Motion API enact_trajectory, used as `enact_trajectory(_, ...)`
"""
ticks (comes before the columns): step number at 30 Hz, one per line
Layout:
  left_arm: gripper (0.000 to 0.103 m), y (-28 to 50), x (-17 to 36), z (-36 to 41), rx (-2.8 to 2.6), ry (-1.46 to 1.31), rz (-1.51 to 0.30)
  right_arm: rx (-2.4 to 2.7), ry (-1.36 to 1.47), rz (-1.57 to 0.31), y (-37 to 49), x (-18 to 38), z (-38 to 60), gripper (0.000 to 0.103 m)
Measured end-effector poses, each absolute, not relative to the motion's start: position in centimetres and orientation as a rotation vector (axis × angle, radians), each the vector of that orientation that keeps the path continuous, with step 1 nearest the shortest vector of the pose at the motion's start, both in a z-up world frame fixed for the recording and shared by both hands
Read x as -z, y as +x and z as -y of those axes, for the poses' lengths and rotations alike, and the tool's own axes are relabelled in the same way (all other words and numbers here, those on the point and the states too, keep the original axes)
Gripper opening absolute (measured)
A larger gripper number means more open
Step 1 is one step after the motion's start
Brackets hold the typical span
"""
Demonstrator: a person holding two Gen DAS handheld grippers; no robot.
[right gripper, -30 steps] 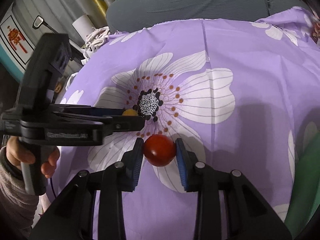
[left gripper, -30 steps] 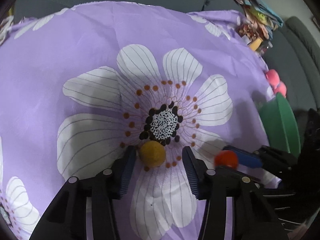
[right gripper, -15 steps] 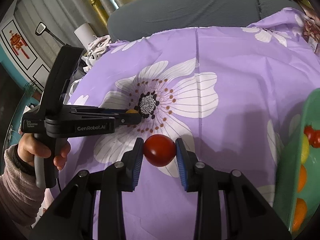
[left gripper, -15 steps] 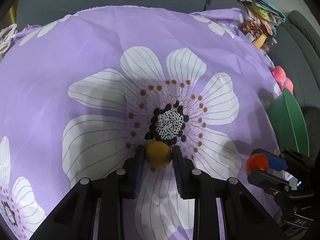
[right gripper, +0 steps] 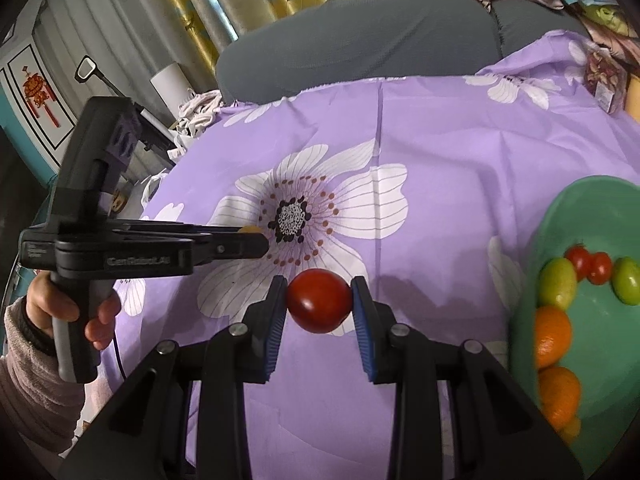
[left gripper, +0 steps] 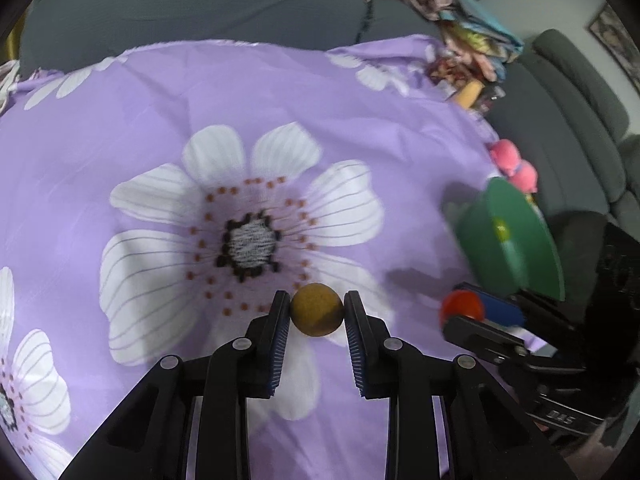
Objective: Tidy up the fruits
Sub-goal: 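Carry the tomato and yellow fruit with both tools over the green bowl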
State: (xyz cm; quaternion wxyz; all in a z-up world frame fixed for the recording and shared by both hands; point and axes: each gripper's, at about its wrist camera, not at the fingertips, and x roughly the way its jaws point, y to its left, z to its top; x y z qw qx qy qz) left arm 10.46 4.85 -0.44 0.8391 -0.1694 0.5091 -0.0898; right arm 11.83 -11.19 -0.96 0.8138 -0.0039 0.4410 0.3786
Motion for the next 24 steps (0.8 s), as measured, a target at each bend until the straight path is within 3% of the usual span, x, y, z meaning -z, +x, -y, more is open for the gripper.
enact_trajectory(24,0.028,14.0,-4.6,9.0,0.471,-0.220,-1.016,-0.561,0.061,-0.791,11.6,-2.4,22.1,0.033)
